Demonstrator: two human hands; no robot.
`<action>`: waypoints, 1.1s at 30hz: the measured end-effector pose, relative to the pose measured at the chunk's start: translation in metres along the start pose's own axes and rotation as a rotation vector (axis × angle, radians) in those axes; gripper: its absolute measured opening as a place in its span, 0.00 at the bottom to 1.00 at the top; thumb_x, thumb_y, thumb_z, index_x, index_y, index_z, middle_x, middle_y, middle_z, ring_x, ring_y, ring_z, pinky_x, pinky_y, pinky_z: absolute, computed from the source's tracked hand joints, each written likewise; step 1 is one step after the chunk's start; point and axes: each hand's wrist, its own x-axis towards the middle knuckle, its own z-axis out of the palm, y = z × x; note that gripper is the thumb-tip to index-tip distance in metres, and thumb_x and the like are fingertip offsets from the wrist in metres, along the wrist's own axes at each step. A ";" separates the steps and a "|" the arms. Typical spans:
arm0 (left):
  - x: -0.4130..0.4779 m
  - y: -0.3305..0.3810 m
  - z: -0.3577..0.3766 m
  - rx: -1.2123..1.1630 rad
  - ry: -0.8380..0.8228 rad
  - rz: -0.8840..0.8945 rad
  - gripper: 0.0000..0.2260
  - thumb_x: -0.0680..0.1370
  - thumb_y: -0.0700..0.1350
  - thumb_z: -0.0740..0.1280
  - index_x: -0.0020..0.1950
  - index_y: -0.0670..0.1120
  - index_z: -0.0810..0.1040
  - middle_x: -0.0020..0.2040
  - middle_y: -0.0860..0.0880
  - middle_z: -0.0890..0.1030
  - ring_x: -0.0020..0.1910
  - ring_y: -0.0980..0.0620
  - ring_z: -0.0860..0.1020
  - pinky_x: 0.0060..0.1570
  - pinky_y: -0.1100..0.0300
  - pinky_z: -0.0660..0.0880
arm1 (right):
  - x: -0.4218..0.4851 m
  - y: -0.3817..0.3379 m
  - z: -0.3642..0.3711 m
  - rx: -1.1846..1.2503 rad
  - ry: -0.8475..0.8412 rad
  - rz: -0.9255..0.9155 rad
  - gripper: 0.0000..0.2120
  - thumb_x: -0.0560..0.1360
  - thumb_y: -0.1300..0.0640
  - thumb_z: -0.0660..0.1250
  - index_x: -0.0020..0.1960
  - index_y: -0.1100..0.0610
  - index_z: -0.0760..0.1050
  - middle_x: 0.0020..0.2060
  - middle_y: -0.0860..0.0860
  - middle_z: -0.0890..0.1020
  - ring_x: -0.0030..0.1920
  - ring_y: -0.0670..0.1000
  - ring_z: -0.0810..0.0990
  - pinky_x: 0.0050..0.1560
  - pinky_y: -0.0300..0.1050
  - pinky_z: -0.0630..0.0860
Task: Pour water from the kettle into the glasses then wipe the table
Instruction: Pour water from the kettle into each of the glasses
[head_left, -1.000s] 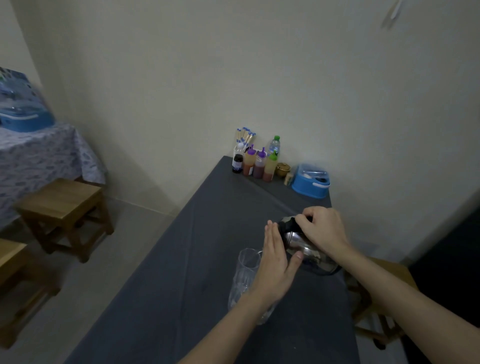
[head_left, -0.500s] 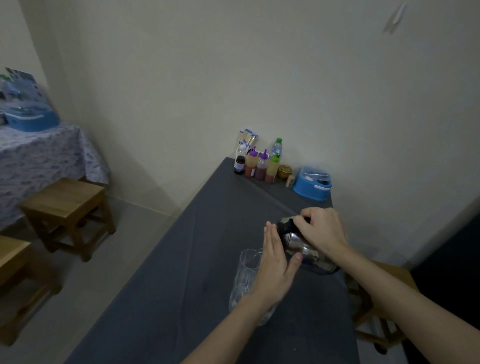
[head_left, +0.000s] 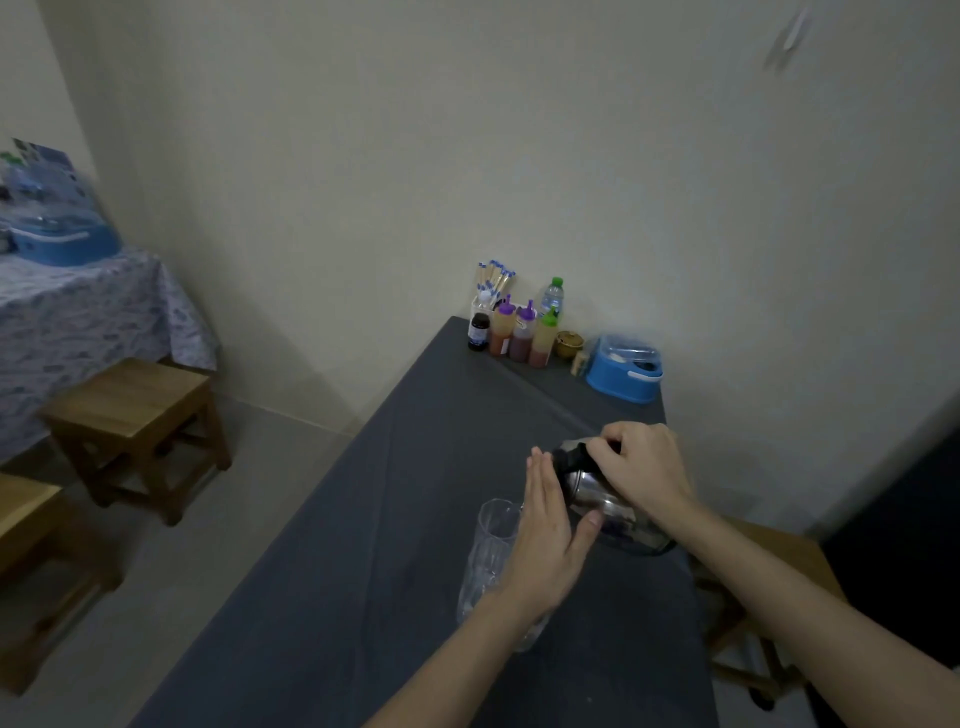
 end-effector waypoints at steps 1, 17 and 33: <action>-0.001 0.000 0.000 0.004 -0.003 -0.002 0.42 0.72 0.73 0.45 0.72 0.49 0.29 0.76 0.52 0.31 0.75 0.57 0.32 0.75 0.58 0.39 | 0.000 0.000 0.000 0.008 0.002 -0.004 0.18 0.72 0.51 0.62 0.25 0.55 0.71 0.21 0.49 0.73 0.27 0.52 0.74 0.38 0.42 0.61; 0.011 0.017 -0.010 0.337 -0.298 0.148 0.38 0.77 0.63 0.47 0.77 0.41 0.39 0.79 0.45 0.38 0.77 0.52 0.36 0.75 0.60 0.39 | -0.043 0.058 0.021 0.459 0.110 0.417 0.19 0.72 0.55 0.64 0.23 0.55 0.68 0.20 0.50 0.71 0.26 0.51 0.73 0.31 0.47 0.67; 0.071 0.026 0.120 0.780 -0.702 0.295 0.31 0.83 0.54 0.53 0.77 0.37 0.47 0.79 0.39 0.47 0.78 0.44 0.45 0.74 0.55 0.42 | -0.125 0.168 0.085 1.168 0.349 1.090 0.12 0.75 0.62 0.62 0.34 0.58 0.78 0.33 0.55 0.80 0.37 0.51 0.78 0.39 0.43 0.73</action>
